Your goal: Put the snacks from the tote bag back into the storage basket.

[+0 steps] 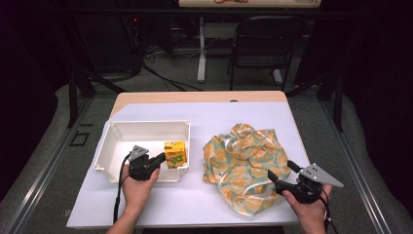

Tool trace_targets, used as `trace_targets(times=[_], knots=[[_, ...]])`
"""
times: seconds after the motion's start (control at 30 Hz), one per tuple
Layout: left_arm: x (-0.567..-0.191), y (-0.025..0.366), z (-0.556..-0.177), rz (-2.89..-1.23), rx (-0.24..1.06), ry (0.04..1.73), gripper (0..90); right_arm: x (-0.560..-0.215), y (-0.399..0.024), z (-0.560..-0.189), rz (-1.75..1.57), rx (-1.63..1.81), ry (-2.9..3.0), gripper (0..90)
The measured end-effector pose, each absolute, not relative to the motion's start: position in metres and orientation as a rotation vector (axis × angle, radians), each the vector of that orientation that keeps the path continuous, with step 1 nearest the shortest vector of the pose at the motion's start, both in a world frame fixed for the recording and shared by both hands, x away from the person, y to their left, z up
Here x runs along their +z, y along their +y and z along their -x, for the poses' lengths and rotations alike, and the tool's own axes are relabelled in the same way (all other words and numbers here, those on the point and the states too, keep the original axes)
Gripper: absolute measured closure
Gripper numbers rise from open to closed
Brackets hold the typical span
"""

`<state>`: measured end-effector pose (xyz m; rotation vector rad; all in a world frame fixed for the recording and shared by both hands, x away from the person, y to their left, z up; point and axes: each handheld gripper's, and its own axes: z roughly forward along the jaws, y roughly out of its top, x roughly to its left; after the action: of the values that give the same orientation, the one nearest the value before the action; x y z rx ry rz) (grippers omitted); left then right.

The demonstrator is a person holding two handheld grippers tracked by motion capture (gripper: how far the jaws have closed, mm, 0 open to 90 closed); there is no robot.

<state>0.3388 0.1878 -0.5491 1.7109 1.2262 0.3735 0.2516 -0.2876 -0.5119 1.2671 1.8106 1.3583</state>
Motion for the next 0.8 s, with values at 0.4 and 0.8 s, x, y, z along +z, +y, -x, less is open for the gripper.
trace_targets(times=[0.4,0.8], knots=[[-0.546,0.196,-0.335,-1.699,0.388,1.247,71.2,-0.511,-0.288,-0.251,-1.263,1.363,1.808,17.1],[-0.522,0.221,-0.318,-1.651,0.394,1.169,23.2,-0.51,-0.288,-0.253,-1.252,1.371,1.81,16.8]])
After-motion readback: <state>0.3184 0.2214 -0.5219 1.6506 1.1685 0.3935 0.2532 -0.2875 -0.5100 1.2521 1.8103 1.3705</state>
